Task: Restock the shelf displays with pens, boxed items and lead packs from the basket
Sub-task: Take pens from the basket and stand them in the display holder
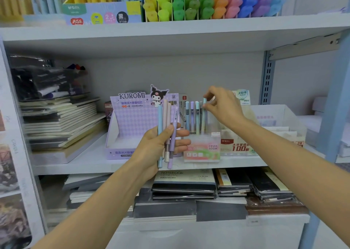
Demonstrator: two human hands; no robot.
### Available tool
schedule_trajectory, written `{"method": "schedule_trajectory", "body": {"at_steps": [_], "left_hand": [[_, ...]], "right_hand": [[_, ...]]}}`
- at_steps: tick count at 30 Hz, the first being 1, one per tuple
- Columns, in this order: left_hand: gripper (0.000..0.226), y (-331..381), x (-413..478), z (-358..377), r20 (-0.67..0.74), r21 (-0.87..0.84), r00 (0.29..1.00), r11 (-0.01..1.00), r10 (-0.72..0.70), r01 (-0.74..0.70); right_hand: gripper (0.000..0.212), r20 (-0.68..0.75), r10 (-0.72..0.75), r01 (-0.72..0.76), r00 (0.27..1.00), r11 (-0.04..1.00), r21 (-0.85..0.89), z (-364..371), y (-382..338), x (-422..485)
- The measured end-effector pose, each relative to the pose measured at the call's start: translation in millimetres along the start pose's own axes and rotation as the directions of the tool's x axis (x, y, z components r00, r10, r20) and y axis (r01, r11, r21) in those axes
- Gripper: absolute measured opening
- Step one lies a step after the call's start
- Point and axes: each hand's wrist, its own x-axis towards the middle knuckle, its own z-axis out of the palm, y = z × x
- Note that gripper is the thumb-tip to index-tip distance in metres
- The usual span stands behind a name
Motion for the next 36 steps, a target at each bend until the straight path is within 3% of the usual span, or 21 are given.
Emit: {"method": "schedule_trajectory", "body": {"at_steps": [2,4,7,9,11,15,20,25,29,33,36], "left_hand": [[0.025,0,0,0,0.005,0.004,1.000,1.000,0.001,-0.001],[0.024,1,-1,0,0.011,0.011,1.000,1.000,-0.002,0.001],[0.025,1,-4,1,0.029,0.064,1.000,0.998,0.004,-0.006],[0.025,0,-7,4,0.043,0.114,0.999,0.993,0.013,-0.018],[0.025,1,-10,10,0.051,0.170,0.998,0.985,0.027,-0.035],[0.028,4,-18,20,0.072,0.255,0.997,0.966,0.033,-0.050],[0.023,19,-28,13,-0.046,0.277,0.999,0.961,0.027,-0.013],[0.011,25,-32,2,-0.297,0.127,0.955,0.991,-0.002,0.041],[0.010,25,-38,6,-0.358,0.014,0.933,0.999,-0.027,0.034],[0.012,26,-41,12,-0.411,0.048,0.910,0.998,0.061,-0.045],[0.008,30,-45,18,-0.397,-0.066,0.917,0.996,0.034,-0.066]], "right_hand": [[0.019,0.036,-0.036,0.040,0.999,0.990,-0.137,0,1,1],[0.024,0.066,-0.019,0.028,0.998,0.990,-0.136,-2,0,-2],[0.030,-0.004,0.032,-0.030,0.999,0.980,0.198,-13,-13,-10],[0.031,0.087,0.049,-0.088,0.995,0.842,0.532,-23,-29,-18],[0.030,0.217,-0.002,-0.144,0.976,0.742,0.655,-28,-43,-28],[0.011,0.285,-0.118,-0.129,0.951,0.688,0.714,-29,-55,-44],[0.014,0.228,-0.022,-0.173,0.973,0.582,0.794,-53,-47,-47],[0.017,0.129,0.078,-0.151,0.989,0.535,0.831,-67,-42,-63],[0.010,0.190,0.074,-0.202,0.979,0.493,0.846,-63,-45,-82],[0.012,0.307,-0.043,-0.239,0.951,0.531,0.813,-56,-50,-103],[0.014,0.264,-0.028,-0.201,0.964,0.574,0.794,-51,-54,-115]]}}
